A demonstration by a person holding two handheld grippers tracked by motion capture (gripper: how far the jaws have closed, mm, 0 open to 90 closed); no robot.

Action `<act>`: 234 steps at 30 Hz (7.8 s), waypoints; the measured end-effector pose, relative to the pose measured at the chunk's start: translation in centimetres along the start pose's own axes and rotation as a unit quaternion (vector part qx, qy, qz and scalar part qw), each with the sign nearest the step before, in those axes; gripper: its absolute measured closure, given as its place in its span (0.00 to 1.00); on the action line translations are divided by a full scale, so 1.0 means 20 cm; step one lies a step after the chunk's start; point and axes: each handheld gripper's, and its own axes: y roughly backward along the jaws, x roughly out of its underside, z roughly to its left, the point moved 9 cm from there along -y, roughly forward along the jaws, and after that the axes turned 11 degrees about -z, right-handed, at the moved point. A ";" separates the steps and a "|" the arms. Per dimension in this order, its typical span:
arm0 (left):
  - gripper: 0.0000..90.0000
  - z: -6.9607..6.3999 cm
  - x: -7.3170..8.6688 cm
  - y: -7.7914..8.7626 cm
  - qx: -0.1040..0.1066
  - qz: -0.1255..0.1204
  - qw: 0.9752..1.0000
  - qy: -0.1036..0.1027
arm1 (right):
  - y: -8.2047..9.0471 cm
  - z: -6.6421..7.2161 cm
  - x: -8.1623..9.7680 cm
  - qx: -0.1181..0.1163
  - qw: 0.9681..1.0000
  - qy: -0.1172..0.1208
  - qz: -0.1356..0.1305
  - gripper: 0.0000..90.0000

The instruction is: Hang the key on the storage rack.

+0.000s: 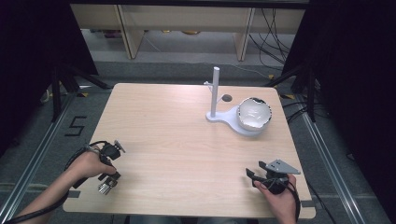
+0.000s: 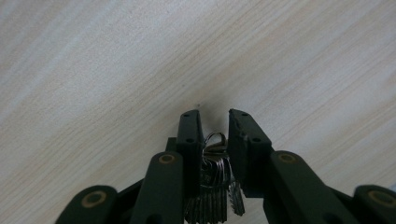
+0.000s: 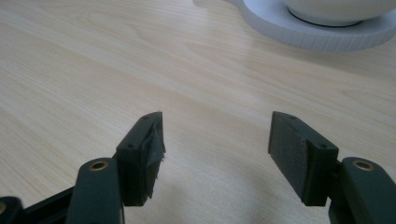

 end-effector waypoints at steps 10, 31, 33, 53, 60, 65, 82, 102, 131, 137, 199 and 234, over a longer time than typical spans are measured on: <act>0.87 0.00 0.00 -0.02 0.005 0.018 1.000 -0.006 | 0.00 -0.01 0.00 0.002 1.000 0.013 -0.005 0.41; 0.98 -0.01 -0.01 -0.01 0.005 0.018 1.000 -0.021 | 0.00 0.00 0.00 -0.001 1.000 0.004 0.003 0.40; 0.99 -0.01 -0.01 -0.01 0.006 0.016 0.999 -0.028 | 0.00 0.00 0.00 -0.001 1.000 0.004 0.003 0.40; 1.00 0.00 -0.02 0.05 -0.020 -0.037 0.999 -0.020 | -0.01 0.00 0.01 -0.003 1.000 0.005 0.008 0.40; 1.00 0.01 -0.04 0.09 -0.028 -0.053 0.997 -0.042 | 0.00 0.01 0.01 0.001 1.000 -0.009 0.013 0.40; 1.00 0.01 -0.05 0.14 -0.028 -0.075 0.996 -0.039 | 0.00 0.02 0.01 0.000 1.000 -0.011 0.011 0.40; 1.00 0.03 -0.22 0.34 -0.037 -0.230 0.972 -0.014 | 0.00 0.00 0.01 -0.003 1.000 0.004 0.008 0.40; 1.00 -0.08 -0.47 0.40 -0.017 -0.425 0.904 0.034 | 0.00 0.00 0.01 -0.004 1.000 0.004 0.008 0.40; 1.00 -0.18 -0.75 0.46 -0.020 -0.549 0.835 0.034 | 0.00 -0.01 0.00 0.000 1.000 0.010 -0.002 0.41; 1.00 -0.21 -0.83 0.47 -0.017 -0.560 0.828 0.034 | 0.01 0.01 0.00 0.000 1.000 -0.012 0.002 0.41; 1.00 -0.34 -1.32 0.59 -0.037 -0.623 0.781 0.008 | 0.01 0.02 0.00 -0.003 1.000 -0.018 0.002 0.41; 1.00 -0.34 -1.46 0.58 -0.048 -0.627 0.777 0.001 | 0.01 0.00 0.00 -0.003 1.000 -0.007 -0.004 0.40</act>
